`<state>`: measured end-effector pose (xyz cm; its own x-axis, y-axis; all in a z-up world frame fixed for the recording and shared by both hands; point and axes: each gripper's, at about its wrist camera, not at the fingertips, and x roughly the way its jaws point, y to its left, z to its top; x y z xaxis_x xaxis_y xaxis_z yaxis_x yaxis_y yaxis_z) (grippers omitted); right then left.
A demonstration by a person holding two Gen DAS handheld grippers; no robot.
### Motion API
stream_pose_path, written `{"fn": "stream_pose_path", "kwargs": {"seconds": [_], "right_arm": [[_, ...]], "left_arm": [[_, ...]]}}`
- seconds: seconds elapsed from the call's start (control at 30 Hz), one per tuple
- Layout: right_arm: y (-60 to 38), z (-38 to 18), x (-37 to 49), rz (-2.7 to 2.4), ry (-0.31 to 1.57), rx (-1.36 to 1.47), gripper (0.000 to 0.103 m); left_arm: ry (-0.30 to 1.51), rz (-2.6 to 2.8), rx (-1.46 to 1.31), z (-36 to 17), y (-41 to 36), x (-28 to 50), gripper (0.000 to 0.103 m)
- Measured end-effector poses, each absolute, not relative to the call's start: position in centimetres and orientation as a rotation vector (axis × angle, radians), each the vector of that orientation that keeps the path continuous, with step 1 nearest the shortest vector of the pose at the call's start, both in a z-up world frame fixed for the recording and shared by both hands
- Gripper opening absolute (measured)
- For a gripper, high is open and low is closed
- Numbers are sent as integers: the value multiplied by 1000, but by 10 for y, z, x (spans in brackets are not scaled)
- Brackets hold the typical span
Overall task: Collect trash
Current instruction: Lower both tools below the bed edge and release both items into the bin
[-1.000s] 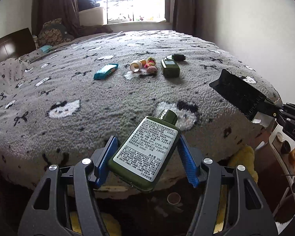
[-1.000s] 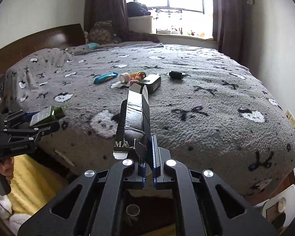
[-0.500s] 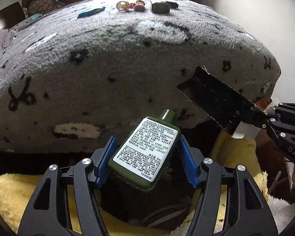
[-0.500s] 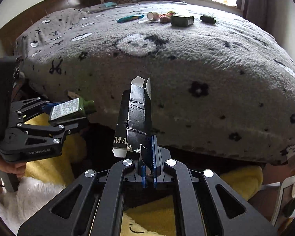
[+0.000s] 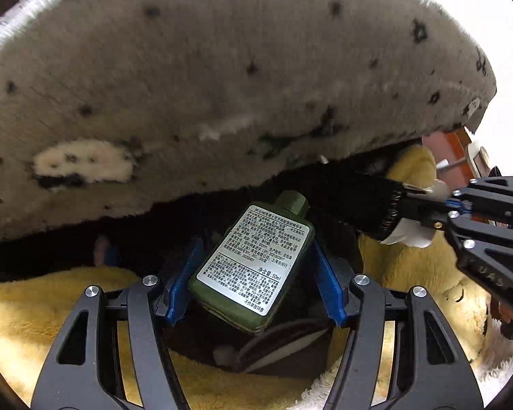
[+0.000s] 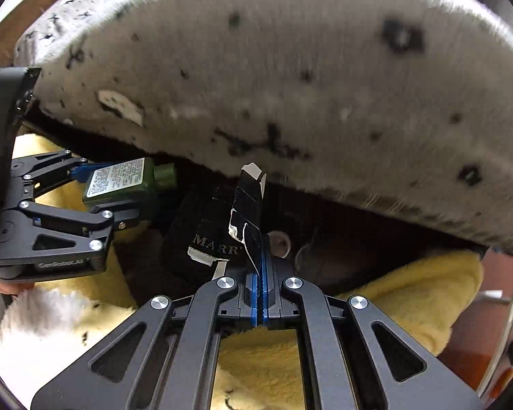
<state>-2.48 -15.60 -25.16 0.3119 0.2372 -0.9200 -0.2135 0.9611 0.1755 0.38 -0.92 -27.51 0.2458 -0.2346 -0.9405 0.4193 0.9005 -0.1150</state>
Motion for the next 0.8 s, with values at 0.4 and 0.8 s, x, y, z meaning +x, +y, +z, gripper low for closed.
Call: {"fn": "stream_pose_path", "kwargs": {"seconds": [0.4,0.8], "right_arm": [[-156,-296,5,281,1350,92,3],[-156,-299,25,269,1361,154,6]], "left_arm": [[1396,-464,210,-324,-14,16,60],[1421,-474,184,-326,-13,18,60]]}}
